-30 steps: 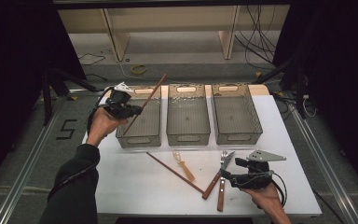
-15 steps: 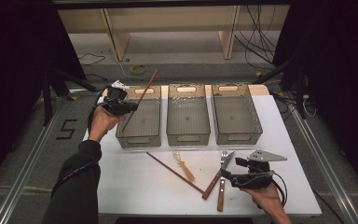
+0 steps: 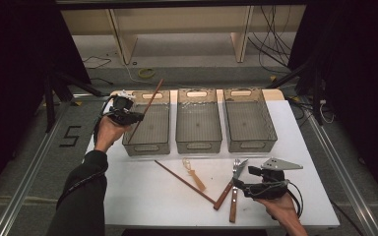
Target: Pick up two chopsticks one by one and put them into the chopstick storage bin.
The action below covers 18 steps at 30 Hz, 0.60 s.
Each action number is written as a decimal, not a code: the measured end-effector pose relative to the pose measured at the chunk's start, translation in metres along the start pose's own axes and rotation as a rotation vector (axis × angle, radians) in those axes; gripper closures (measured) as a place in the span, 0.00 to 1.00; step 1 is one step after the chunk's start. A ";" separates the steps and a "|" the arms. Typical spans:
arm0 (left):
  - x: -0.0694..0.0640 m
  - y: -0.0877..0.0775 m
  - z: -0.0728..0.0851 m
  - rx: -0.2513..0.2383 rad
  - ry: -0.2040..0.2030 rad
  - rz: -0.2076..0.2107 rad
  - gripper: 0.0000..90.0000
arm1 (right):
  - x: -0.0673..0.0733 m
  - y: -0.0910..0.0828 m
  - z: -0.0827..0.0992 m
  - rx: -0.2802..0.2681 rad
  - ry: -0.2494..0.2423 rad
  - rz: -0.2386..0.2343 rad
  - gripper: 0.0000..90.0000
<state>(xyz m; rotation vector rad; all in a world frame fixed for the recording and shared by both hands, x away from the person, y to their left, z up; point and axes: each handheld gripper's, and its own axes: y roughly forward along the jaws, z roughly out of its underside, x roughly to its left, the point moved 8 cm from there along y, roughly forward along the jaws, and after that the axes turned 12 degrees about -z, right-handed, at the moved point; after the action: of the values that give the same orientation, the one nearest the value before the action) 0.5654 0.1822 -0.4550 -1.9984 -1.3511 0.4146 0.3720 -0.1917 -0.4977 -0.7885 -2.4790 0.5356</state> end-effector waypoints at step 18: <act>-0.001 0.016 0.012 0.036 -0.045 -0.007 0.93 | 0.001 0.000 0.000 0.002 -0.001 -0.003 0.23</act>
<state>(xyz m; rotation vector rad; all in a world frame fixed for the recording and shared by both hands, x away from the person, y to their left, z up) 0.5691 0.1813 -0.4746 -1.9653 -1.3680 0.4800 0.3713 -0.1913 -0.4976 -0.7844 -2.4801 0.5376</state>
